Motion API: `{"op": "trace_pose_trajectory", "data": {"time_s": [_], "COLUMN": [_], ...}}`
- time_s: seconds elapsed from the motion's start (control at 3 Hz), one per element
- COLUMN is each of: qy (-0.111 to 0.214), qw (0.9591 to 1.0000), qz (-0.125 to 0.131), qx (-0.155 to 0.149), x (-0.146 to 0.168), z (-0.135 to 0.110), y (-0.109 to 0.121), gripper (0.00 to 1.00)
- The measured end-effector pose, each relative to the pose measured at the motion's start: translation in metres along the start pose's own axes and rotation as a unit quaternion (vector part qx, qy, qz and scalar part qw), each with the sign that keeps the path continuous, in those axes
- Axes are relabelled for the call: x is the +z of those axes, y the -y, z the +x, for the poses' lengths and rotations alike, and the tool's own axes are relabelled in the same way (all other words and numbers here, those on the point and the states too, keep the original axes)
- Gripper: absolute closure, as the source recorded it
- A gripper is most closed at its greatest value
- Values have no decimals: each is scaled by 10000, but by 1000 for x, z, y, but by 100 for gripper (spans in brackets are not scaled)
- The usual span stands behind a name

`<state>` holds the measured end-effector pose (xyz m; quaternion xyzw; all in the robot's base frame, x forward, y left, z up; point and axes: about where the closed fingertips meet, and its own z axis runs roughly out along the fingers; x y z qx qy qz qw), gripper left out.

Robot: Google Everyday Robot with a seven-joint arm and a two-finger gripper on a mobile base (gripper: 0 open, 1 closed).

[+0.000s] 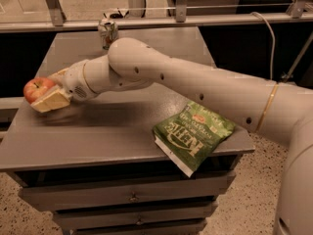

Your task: Pick apple

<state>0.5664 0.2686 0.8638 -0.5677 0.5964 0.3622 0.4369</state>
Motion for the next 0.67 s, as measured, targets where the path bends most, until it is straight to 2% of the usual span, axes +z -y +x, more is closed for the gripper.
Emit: {"op": "trace_pose_trajectory", "data": {"time_s": [0.33,0.67], "qy": [255,349], "qw": [9995,9986], "qz": [207,398], "qx": [-1,20], "x": [-38,-65], "z": [-6,-4], "y": [9,17], "gripper": [100,100]}}
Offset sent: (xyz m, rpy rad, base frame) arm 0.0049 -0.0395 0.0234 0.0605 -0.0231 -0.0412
